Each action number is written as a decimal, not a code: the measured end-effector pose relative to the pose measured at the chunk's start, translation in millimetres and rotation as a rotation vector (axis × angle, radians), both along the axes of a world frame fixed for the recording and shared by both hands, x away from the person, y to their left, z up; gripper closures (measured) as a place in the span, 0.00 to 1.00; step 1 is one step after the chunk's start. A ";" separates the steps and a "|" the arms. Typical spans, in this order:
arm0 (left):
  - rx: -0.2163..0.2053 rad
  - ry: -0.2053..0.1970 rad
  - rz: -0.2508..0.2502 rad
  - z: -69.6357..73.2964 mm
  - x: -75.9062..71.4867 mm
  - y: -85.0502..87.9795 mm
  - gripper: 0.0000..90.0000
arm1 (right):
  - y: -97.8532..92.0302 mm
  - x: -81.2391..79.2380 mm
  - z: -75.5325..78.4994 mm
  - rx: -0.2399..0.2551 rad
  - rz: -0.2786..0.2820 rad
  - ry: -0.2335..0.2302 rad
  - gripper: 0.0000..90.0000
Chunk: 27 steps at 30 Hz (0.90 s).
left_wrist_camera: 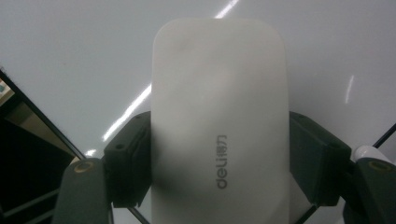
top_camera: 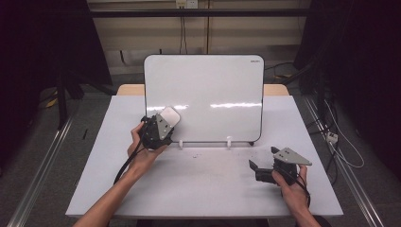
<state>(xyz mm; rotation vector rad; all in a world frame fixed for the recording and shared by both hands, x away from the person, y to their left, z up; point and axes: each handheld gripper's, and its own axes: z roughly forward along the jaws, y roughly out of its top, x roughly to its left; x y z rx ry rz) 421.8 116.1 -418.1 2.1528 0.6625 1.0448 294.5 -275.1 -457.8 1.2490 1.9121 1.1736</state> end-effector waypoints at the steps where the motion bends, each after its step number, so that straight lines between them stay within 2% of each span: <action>1: -0.001 0.002 -0.001 0.5 0.0 0.6 0.27 | 0.1 0.0 0.1 0.000 0.001 -0.001 0.04; 4: -0.015 0.022 0.004 0.8 -0.6 1.6 0.22 | 0.8 -0.7 0.4 0.000 0.004 -0.001 0.04; 6: -0.030 0.035 -0.011 2.0 -1.1 1.9 0.18 | 1.2 -1.3 0.7 0.002 0.007 -0.002 0.04; 11: -0.082 0.033 -0.023 7.0 -2.9 1.8 0.12 | 0.7 -1.5 0.4 -0.002 0.009 -0.004 0.04; 13: -0.089 0.048 -0.014 8.0 -2.1 1.8 0.10 | 0.1 -1.6 0.3 -0.002 0.007 -0.005 0.04; 17: -0.120 0.098 -0.020 10.0 -2.0 3.1 0.10 | 0.1 -1.9 0.4 -0.003 0.007 -0.006 0.04; 24: -0.223 0.138 -0.020 20.8 -2.8 8.4 0.09 | 0.9 -2.6 0.8 -0.004 0.007 -0.006 0.04; 27: -0.249 0.157 -0.015 23.7 -2.4 11.4 0.08 | 1.1 -3.2 1.2 -0.005 0.008 -0.009 0.04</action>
